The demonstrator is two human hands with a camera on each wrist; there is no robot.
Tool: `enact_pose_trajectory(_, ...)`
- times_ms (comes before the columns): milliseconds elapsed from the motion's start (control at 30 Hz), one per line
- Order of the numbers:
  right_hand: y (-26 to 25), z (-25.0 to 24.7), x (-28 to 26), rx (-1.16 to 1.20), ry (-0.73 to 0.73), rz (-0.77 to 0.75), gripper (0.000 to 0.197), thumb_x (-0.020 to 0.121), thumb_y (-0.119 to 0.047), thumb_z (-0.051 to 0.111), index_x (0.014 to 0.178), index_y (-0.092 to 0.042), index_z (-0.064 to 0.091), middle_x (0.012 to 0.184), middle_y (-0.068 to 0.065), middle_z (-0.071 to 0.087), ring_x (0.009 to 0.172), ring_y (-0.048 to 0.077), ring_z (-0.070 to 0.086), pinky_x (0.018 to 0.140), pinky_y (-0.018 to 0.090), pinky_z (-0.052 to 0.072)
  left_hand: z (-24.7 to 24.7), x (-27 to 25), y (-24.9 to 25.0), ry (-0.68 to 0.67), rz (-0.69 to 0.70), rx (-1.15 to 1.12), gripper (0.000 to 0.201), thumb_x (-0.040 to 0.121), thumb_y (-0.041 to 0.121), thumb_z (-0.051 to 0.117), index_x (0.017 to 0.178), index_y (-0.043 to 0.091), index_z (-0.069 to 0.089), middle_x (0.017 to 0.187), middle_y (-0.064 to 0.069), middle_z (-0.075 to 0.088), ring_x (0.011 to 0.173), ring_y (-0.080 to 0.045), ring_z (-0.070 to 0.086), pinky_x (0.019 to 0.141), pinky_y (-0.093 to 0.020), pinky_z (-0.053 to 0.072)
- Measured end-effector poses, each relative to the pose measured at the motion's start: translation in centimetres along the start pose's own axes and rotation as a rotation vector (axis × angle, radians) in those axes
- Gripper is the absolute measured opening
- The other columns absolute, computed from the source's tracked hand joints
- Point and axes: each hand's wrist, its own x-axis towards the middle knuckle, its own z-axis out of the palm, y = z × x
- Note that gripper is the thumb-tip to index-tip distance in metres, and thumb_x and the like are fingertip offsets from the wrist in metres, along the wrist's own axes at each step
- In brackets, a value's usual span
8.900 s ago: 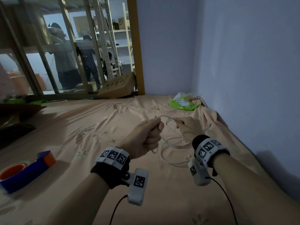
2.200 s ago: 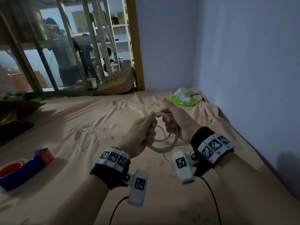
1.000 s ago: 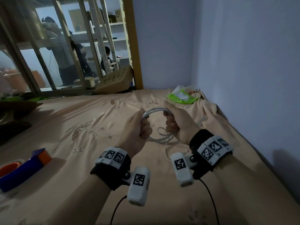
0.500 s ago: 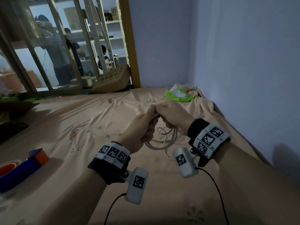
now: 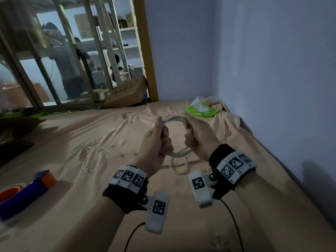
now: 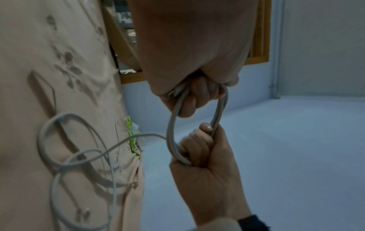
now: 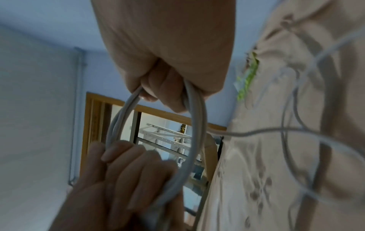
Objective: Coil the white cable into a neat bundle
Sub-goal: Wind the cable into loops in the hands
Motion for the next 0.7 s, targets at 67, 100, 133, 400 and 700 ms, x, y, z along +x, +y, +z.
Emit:
enact_pose_trajectory(67, -0.3, -0.3, 0.2, -0.140, -0.030, -0.060, 0.040, 0.097, -0.033, 0.058, 0.063, -0.015, 0.045, 0.052, 0.001, 0.024, 0.034, 0.009, 0.019, 0.036, 0.018, 0.018, -0.4, -0.1, 0.4, -0.048, -0.039, 0.086, 0.047, 0.098, 0.051, 0.043, 0.068, 0.014, 0.041, 0.050, 0.002, 0.016, 0.042, -0.013, 0.016, 0.049, -0.031, 0.018)
enact_pose_trajectory(100, -0.6, -0.4, 0.2, -0.225, -0.059, -0.090, 0.040, 0.097, -0.033, 0.059, 0.064, -0.015, 0.046, 0.053, 0.002, 0.024, 0.035, 0.009, 0.019, 0.037, 0.018, 0.018, -0.5, 0.0, 0.7, -0.066, -0.064, 0.121, 0.047, 0.097, 0.052, 0.045, 0.068, 0.014, 0.042, 0.049, 0.003, 0.017, 0.042, -0.013, 0.016, 0.048, -0.029, 0.018)
enact_pose_trajectory(133, -0.9, -0.5, 0.1, -0.323, -0.091, -0.118, 0.039, 0.097, -0.033, 0.059, 0.064, -0.014, 0.046, 0.052, 0.002, 0.025, 0.035, 0.010, 0.020, 0.037, 0.018, 0.018, -0.6, 0.1, 0.8, -0.079, -0.088, 0.154, 0.047, 0.096, 0.053, 0.046, 0.069, 0.014, 0.044, 0.048, 0.003, 0.018, 0.042, -0.013, 0.016, 0.047, -0.029, 0.018)
enact_pose_trajectory(400, -2.3, 0.4, -0.5, -0.636, -0.209, -0.172, 0.040, 0.099, -0.031, 0.054, 0.066, -0.010, 0.050, 0.049, 0.001, 0.029, 0.038, 0.011, 0.023, 0.039, 0.022, 0.020, 0.0, 0.2, 0.6, -0.052, -0.107, 0.216, 0.048, 0.096, 0.052, 0.047, 0.063, 0.018, 0.041, 0.051, 0.004, 0.018, 0.043, -0.012, 0.014, 0.048, -0.030, 0.010)
enact_pose_trajectory(700, -0.5, 0.3, -0.8, 0.025, -0.148, 0.033, 0.046, 0.102, -0.041, 0.045, 0.066, -0.013, 0.047, 0.041, -0.009, 0.022, 0.032, 0.006, 0.016, 0.036, 0.021, 0.013, 0.4, 0.5, 0.3, 0.099, 0.004, -0.241, 0.049, 0.102, 0.043, 0.040, 0.060, 0.019, 0.034, 0.046, 0.005, 0.018, 0.034, -0.009, 0.013, 0.033, -0.022, 0.015)
